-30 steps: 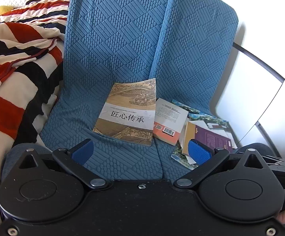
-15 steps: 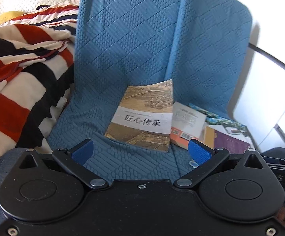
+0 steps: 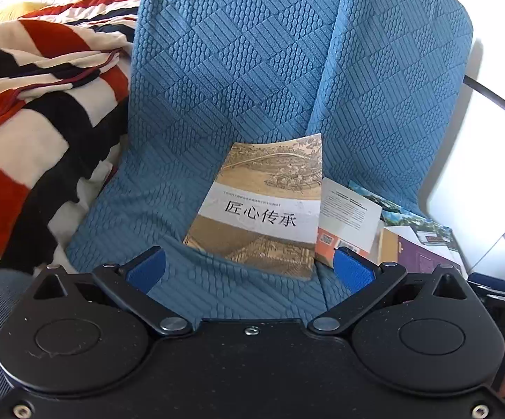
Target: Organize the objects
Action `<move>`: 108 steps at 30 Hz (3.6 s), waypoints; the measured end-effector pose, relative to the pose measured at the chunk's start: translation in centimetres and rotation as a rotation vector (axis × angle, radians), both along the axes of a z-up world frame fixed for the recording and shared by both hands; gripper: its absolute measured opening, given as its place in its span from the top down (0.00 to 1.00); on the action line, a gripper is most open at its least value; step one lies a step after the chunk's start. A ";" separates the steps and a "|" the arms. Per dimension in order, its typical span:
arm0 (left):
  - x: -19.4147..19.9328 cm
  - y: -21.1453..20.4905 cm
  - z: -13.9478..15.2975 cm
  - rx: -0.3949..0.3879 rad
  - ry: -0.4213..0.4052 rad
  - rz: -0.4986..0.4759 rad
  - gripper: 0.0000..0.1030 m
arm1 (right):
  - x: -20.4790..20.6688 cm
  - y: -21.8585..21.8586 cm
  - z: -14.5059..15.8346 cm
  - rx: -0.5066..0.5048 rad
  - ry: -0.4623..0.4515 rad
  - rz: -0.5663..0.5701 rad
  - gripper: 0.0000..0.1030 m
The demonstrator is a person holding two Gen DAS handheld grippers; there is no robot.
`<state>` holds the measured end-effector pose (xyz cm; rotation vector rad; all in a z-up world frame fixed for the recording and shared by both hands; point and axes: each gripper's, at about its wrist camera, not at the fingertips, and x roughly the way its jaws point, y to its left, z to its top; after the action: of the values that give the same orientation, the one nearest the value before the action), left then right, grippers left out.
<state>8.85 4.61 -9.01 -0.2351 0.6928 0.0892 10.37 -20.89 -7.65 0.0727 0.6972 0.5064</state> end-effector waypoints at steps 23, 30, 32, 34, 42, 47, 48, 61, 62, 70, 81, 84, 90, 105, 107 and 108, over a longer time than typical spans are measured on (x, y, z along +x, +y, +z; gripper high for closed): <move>11.4 1.9 -7.1 -0.006 0.098 -0.087 0.01 | 8.3 3.5 -4.7 -0.033 0.090 0.035 0.11; 15.0 2.6 -9.2 -0.029 0.165 -0.104 0.01 | 11.0 4.7 -6.3 -0.007 0.142 0.036 0.11; 16.1 2.8 -9.9 -0.030 0.191 -0.097 0.01 | 11.5 5.1 -6.6 -0.004 0.137 0.042 0.11; 17.2 3.1 -10.4 -0.035 0.212 -0.089 0.01 | 12.2 5.6 -6.9 -0.013 0.139 0.046 0.11; 20.1 4.8 -13.0 -0.027 0.277 -0.035 0.01 | 14.6 7.3 -9.4 -0.074 0.225 0.058 0.11; 20.6 5.7 -14.1 -0.068 0.306 -0.026 0.08 | 15.8 7.9 -11.1 -0.050 0.319 0.044 0.10; 20.5 6.0 -14.4 -0.085 0.319 -0.015 0.11 | 15.8 8.1 -11.2 -0.056 0.311 0.045 0.10; 20.2 7.4 -14.3 -0.222 0.314 -0.013 0.25 | 16.2 8.6 -11.5 0.117 0.410 0.087 0.13; 20.2 7.5 -14.2 -0.230 0.318 -0.016 0.25 | 16.3 8.5 -11.6 0.143 0.432 0.089 0.14; 20.1 8.5 -14.0 -0.309 0.315 -0.007 0.26 | 16.4 8.0 -13.6 0.286 0.629 0.062 0.14; 19.8 9.2 -14.0 -0.381 0.307 0.019 0.26 | 16.5 6.2 -12.8 0.511 0.608 0.086 0.21; 19.6 9.4 -14.1 -0.412 0.305 0.037 0.26 | 16.2 5.2 -12.2 0.660 0.610 0.116 0.21; 19.5 10.2 -14.1 -0.453 0.309 0.054 0.26 | 15.8 6.2 -12.1 0.681 0.600 0.150 0.29; 19.4 9.4 -13.2 -0.405 0.315 0.039 0.26 | 16.0 5.4 -14.2 0.439 0.614 -0.052 0.58; 19.5 9.4 -13.0 -0.403 0.313 0.038 0.26 | 15.9 5.8 -13.9 0.406 0.589 -0.052 0.58; 19.5 9.4 -12.9 -0.399 0.312 0.036 0.26 | 15.8 5.9 -13.8 0.394 0.580 -0.054 0.60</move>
<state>28.39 14.05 -21.95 -0.6256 1.0161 0.0204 26.15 -14.96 -21.48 0.6260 1.1489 0.5704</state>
